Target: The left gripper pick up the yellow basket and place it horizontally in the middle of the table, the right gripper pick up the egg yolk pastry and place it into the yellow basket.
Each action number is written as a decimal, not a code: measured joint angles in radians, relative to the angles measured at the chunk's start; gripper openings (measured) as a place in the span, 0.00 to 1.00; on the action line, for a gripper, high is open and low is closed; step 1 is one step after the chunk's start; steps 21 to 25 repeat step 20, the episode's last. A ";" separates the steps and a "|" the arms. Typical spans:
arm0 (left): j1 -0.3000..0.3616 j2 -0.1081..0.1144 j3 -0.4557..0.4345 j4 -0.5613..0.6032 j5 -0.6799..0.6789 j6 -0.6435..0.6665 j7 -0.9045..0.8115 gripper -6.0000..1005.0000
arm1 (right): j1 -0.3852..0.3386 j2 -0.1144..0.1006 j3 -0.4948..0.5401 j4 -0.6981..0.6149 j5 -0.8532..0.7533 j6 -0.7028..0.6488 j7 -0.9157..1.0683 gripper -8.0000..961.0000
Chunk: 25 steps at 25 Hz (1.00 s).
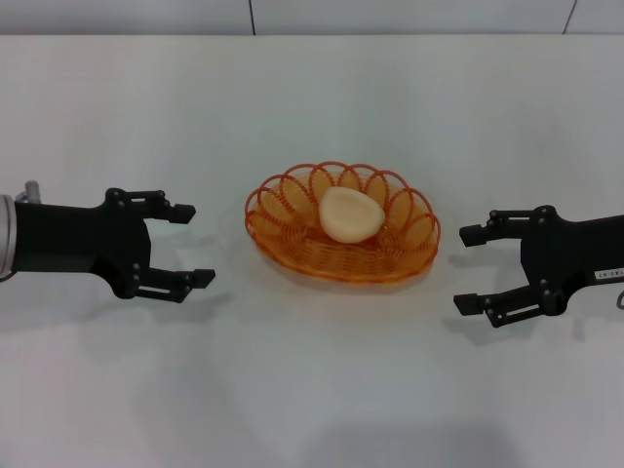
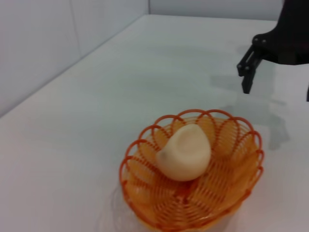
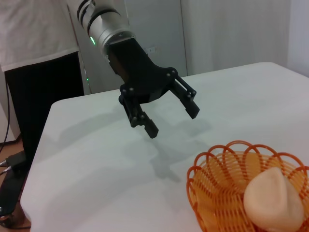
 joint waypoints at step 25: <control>-0.027 -0.005 0.008 0.000 0.047 0.083 -0.005 0.83 | -0.002 0.001 0.001 -0.006 -0.001 -0.011 -0.001 0.92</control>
